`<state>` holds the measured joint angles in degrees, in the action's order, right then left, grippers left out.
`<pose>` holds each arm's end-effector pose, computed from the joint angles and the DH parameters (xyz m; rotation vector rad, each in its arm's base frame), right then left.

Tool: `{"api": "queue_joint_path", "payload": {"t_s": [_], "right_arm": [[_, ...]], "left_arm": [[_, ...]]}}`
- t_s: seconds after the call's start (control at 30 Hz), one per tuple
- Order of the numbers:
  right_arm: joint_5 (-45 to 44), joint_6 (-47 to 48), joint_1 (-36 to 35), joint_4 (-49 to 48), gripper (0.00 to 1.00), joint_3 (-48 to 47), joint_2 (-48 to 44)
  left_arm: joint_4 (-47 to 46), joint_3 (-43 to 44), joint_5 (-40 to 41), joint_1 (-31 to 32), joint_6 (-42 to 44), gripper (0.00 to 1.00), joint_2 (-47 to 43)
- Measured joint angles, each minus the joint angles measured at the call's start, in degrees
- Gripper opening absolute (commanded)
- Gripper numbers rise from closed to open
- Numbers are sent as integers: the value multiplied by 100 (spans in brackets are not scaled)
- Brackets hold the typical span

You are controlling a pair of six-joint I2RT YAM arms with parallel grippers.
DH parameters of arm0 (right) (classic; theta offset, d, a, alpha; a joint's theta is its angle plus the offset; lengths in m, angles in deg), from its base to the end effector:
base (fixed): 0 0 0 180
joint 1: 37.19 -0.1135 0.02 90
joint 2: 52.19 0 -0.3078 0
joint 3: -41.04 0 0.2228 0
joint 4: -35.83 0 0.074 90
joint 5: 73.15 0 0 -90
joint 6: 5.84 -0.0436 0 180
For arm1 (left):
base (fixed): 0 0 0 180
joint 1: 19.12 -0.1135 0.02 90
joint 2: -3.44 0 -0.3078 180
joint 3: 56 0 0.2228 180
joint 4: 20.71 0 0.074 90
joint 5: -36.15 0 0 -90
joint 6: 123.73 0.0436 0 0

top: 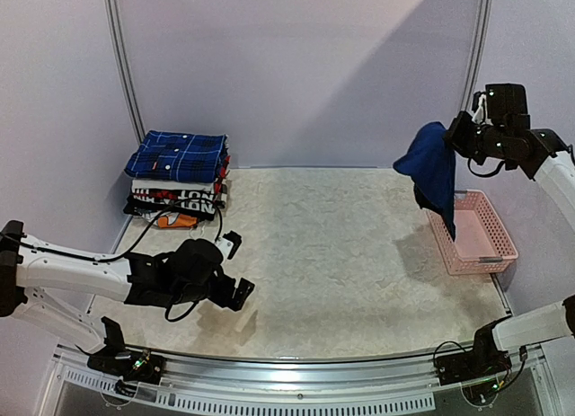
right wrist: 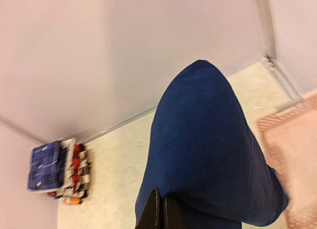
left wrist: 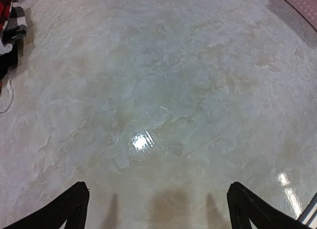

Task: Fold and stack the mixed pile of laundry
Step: Place the crumpled T-shirt at the center of the board.

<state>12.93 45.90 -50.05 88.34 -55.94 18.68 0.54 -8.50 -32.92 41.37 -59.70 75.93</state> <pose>0.2195 0.0470 0.4501 0.4968 2.0051 0.4887 0.1163 -0.1739 0.2301 0.5257 2.2739 -0.3270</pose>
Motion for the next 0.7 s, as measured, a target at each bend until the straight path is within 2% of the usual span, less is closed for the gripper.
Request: {"api": "queue_joint_path", "payload": {"t_s": [0.23, 0.43, 0.6, 0.63, 0.67, 0.7], "right_arm": [[85, -46, -1729, 0, 0, -728, 4], [81, -59, -3176, -157, 0, -1794, 866], [133, -269, -3744, -577, 2, -2004, 1502], [103, -345, -3762, -667, 10, -1858, 1523], [59, -411, -3746, -748, 32, -1676, 1517], [22, -516, -3685, -942, 47, -1318, 1440]], "left_arm": [[-31, 0, -15, 0, -2, 100, -2], [-26, 0, -17, 0, -2, 100, -98], [13, 0, -9, 0, -9, 100, -472], [35, 0, 2, 0, -17, 100, -557], [68, -2, 13, 0, -22, 99, -636], [92, -13, 31, 0, -26, 100, -726]]}}
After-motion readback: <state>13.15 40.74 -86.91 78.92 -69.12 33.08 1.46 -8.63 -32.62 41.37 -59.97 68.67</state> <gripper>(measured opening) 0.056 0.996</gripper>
